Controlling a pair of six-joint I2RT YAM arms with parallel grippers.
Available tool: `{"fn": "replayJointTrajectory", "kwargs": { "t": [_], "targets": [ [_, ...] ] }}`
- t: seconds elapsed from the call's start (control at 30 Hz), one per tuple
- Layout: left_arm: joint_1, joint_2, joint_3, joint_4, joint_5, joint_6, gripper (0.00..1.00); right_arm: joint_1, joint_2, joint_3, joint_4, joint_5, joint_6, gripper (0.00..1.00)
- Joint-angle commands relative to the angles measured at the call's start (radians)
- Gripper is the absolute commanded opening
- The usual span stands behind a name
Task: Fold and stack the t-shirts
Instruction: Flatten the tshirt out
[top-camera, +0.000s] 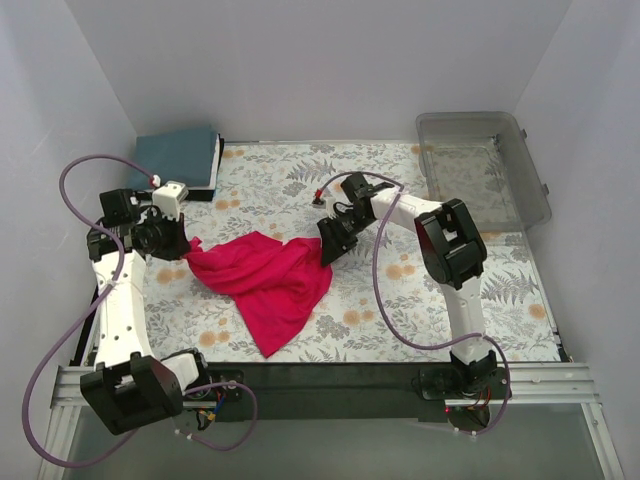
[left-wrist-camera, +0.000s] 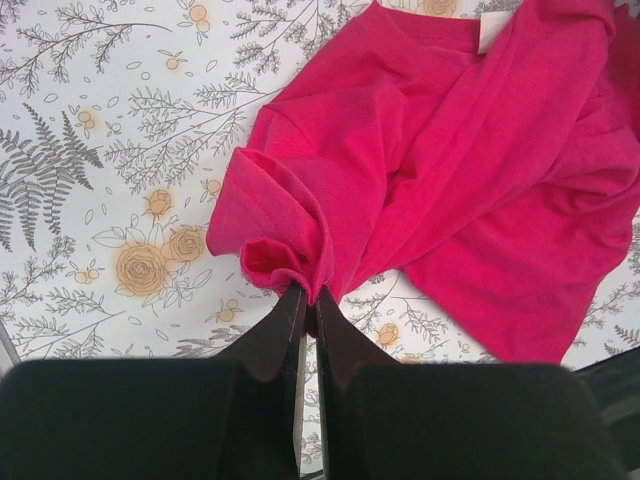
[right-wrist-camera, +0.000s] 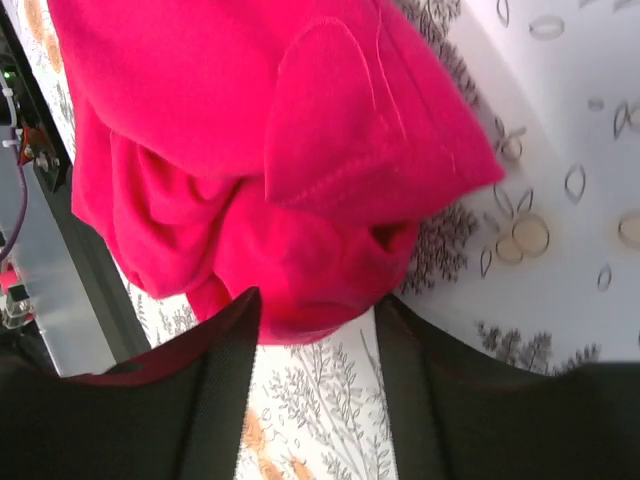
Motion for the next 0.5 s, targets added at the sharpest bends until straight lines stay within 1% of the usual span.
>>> {"fn": "replayJointTrajectory", "kwargs": {
  "t": [0.0, 0.03, 0.07, 0.13, 0.17, 0.23, 0.3, 0.33, 0.37, 0.47],
  "targets": [
    [0.006, 0.017, 0.071, -0.008, 0.039, -0.022, 0.0, 0.021, 0.059, 0.062, 0.028, 0.002, 0.031, 0.53],
    [0.006, 0.035, 0.078, -0.005, 0.041, -0.03, 0.0, 0.023, 0.084, 0.069, 0.027, -0.001, 0.031, 0.47],
    [0.006, 0.046, 0.089, -0.002, 0.051, -0.036, 0.0, 0.02, 0.093, 0.072, 0.027, -0.003, 0.03, 0.3],
    [0.006, 0.086, 0.12, 0.009, 0.058, -0.06, 0.0, 0.006, 0.104, 0.095, 0.01, 0.003, 0.021, 0.09],
    [0.006, 0.101, 0.134, 0.014, 0.067, -0.068, 0.0, -0.025, 0.095, 0.102, 0.005, 0.006, 0.014, 0.02],
    [0.007, 0.15, 0.177, 0.028, 0.081, -0.09, 0.0, -0.071, 0.043, 0.136, 0.001, 0.013, 0.004, 0.01],
    [0.006, 0.202, 0.212, 0.057, 0.102, -0.113, 0.0, -0.153, -0.002, 0.174, -0.011, 0.013, -0.007, 0.01],
    [0.006, 0.224, 0.25, 0.067, 0.11, -0.125, 0.0, -0.181, -0.048, 0.22, -0.018, 0.008, -0.013, 0.01],
    [0.006, 0.247, 0.279, 0.074, 0.128, -0.149, 0.0, -0.228, -0.072, 0.248, -0.025, 0.002, -0.019, 0.01],
    [0.006, 0.344, 0.388, 0.104, 0.208, -0.202, 0.0, -0.293, -0.164, 0.328, -0.045, -0.041, -0.052, 0.01]
  ]
}}
